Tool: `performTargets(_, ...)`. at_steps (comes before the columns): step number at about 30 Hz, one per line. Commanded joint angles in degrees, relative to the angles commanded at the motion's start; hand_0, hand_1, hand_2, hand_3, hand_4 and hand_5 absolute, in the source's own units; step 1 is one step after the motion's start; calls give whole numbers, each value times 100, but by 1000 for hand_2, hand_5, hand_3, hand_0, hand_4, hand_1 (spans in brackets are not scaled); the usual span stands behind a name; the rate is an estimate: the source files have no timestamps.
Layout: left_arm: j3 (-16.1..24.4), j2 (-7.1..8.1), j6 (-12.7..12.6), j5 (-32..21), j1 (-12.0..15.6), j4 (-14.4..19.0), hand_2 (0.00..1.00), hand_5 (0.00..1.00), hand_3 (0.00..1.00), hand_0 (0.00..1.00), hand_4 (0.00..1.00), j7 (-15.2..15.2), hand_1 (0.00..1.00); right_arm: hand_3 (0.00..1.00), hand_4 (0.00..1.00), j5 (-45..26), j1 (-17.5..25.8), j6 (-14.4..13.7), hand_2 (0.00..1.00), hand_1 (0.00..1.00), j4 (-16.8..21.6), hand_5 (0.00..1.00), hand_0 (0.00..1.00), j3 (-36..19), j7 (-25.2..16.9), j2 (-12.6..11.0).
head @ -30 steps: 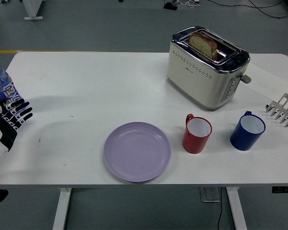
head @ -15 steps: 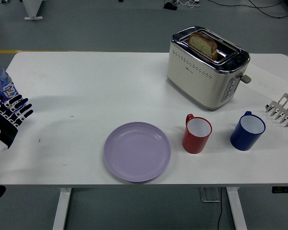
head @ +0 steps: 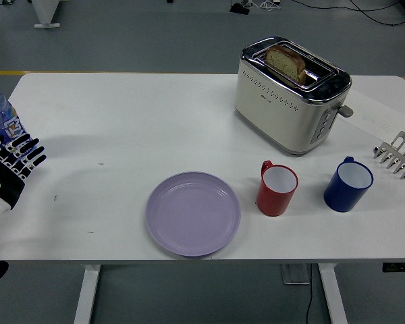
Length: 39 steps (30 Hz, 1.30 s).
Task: Push plate across desktop
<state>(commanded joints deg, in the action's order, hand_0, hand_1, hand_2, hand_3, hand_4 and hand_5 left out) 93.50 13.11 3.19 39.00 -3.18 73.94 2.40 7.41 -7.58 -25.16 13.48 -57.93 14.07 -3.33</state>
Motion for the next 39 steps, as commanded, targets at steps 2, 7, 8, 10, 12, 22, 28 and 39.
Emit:
performTargets(2, 1, 1, -1, -1, 0, -7, 712, 998, 640, 764, 556, -1, 742, 579, 307, 7, -2, -3, 565, 460, 1, 449, 549, -6, 4, 0)
performTargets(7, 19, 1, -6, 1, 3, -15, 712, 998, 641, 763, 557, -1, 742, 579, 307, 3, -2, -6, 565, 460, 2, 449, 549, -6, 5, 0)
performTargets(8, 19, 2, -6, 2, 2, -16, 712, 998, 641, 763, 557, 0, 742, 579, 307, 9, -1, -6, 565, 460, 2, 449, 549, -10, 7, 1)
performTargets(10, 19, 3, -6, 3, 1, -17, 712, 998, 641, 763, 557, 1, 742, 579, 307, 15, -1, -6, 565, 460, 2, 449, 549, -14, 10, 1)
performTargets(12, 19, 2, -6, 3, 0, -18, 711, 998, 642, 762, 557, -1, 742, 579, 307, 26, -1, -5, 565, 460, 3, 449, 549, -20, 15, 2)
performTargets(22, 7, 3, -2, 22, -7, -36, 712, 998, 642, 762, 559, -1, 742, 579, 307, 20, -6, -7, 565, 460, 4, 449, 549, -19, 17, 2)
performTargets(28, -14, 11, -3, 25, -7, -40, 712, 998, 642, 762, 558, -4, 742, 579, 308, 16, 2, -15, 565, 460, 8, 449, 549, -20, 16, 2)
performTargets(39, -37, 17, -33, 17, 6, -48, 709, 998, 641, 763, 561, -51, 740, 579, 308, 18, 25, -29, 565, 460, 9, 448, 549, -29, 11, -2)
